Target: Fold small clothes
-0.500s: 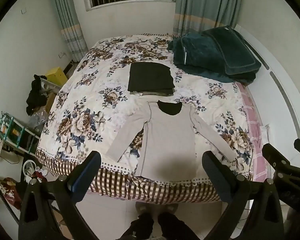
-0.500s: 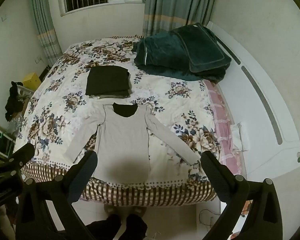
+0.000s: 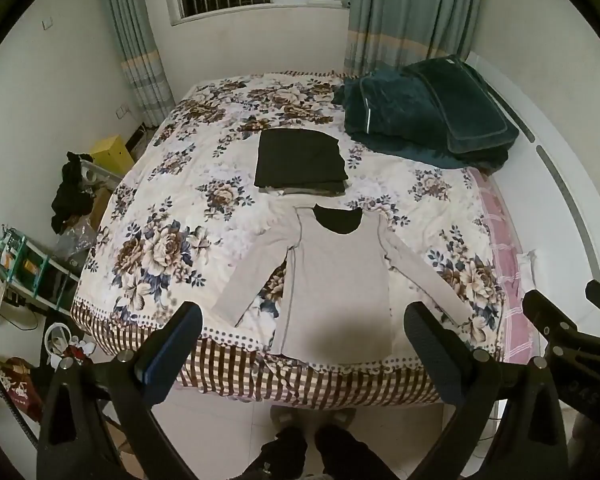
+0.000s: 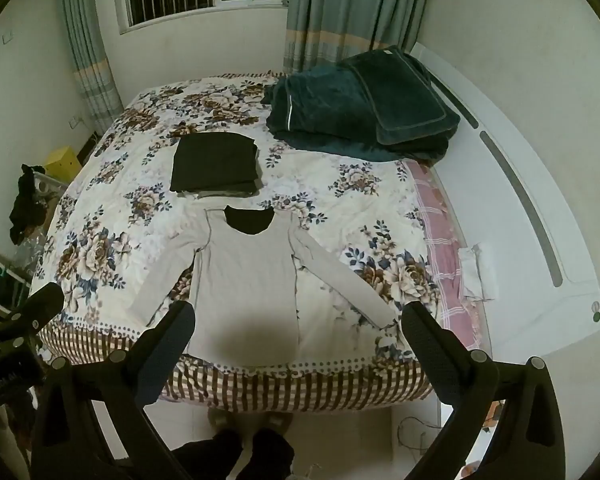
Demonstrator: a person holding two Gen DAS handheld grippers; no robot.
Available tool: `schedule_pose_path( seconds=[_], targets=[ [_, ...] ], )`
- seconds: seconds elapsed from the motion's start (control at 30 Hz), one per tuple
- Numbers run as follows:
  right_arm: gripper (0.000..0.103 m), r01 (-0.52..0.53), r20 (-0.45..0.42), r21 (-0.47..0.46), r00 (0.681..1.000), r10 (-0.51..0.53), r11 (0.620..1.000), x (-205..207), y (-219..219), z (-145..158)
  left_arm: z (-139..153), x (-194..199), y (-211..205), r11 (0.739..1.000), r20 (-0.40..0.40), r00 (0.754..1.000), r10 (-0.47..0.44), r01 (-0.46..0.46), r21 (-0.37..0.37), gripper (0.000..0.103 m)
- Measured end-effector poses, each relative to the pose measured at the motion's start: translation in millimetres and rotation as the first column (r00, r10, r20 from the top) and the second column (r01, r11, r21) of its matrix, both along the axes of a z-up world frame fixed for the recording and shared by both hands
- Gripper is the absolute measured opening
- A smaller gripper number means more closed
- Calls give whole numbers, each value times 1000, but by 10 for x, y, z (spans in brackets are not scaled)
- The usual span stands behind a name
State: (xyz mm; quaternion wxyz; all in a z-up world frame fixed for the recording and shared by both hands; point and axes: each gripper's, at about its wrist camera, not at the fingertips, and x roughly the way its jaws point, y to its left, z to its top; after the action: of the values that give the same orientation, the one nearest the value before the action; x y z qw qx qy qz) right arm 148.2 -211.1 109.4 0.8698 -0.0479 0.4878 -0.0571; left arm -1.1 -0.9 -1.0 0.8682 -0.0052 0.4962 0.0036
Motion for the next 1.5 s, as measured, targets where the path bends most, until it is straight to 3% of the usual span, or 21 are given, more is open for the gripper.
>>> schedule_pose_path(
  seconds=[1.03,1.5],
  targets=[
    [103,0,12,0,1000,0,1000,-12,19,91,9,-15,15,1000,12,1000,-4,4,-10,103],
    [103,-2,17,0,1000,2,1000,-20,-1,132,148,79,-24,1000,14,1000,-3,3,-10,103]
  ],
)
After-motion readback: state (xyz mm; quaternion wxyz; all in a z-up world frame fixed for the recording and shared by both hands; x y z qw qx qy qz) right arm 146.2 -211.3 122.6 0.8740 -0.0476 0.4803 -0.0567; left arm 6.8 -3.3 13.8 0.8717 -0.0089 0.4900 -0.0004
